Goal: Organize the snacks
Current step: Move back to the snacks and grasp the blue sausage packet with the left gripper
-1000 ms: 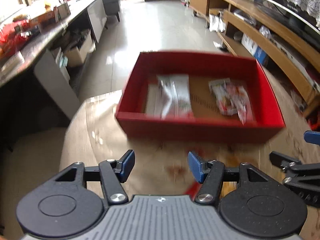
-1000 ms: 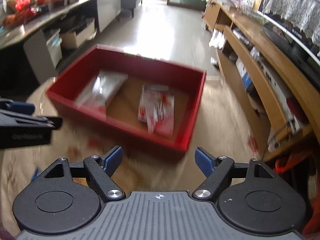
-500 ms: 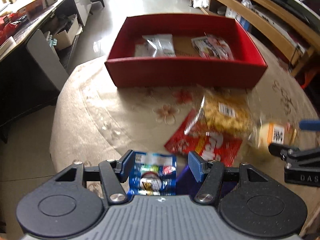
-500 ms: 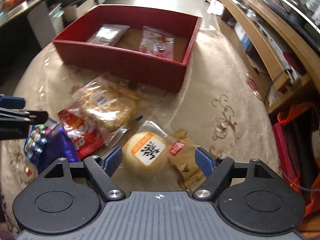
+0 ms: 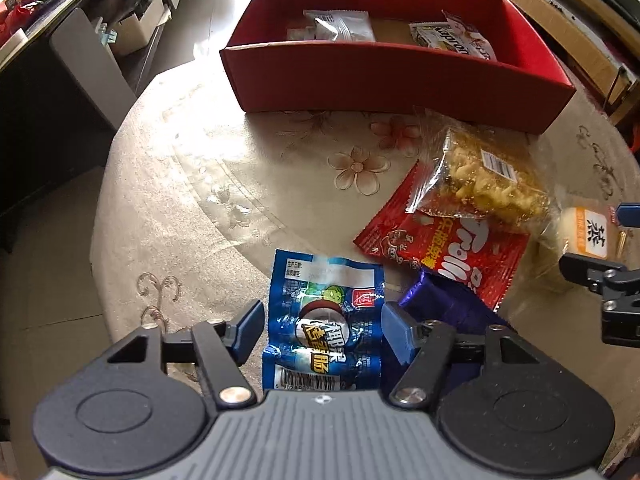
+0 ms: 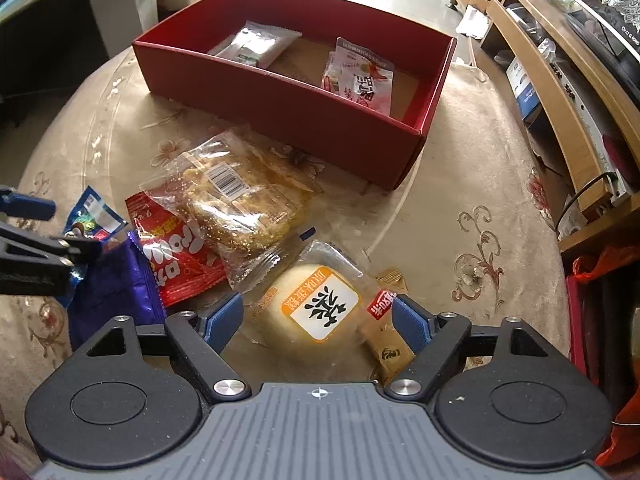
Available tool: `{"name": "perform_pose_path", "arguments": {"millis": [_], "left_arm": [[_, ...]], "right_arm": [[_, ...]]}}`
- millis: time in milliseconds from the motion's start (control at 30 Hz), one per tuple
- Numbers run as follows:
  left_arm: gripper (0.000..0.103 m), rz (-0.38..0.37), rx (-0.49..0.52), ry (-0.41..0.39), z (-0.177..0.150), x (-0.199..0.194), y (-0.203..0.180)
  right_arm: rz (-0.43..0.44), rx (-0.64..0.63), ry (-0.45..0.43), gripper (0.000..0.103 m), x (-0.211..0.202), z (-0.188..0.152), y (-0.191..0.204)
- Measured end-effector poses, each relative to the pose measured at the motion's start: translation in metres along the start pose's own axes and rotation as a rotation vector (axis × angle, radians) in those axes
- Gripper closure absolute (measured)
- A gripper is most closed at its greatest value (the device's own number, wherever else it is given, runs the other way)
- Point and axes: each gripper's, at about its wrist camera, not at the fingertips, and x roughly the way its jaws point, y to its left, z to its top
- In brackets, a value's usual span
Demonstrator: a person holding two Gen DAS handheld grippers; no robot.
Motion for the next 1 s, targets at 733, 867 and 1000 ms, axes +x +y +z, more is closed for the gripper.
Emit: {"name": "perform_pose_path", "arguments": {"millis": [733,867,1000], "left_arm": [[0.057,0.008,0.054,0.005,-0.010,0.005,-0.015],[0.060,0.015,0.069,-0.009,-0.010,0.001,-0.016],[0.060,0.015,0.073,-0.013,-0.010,-0.001,-0.017]], "right_arm": [[0.017,-0.022,-0.021,0.017,-0.008,0.005,-0.018],[0.020,-0.074,0.000,0.017,-0.004,0.010,-0.017],[0.021,-0.073,0.036,0.017,0.004,0.010,-0.012]]}}
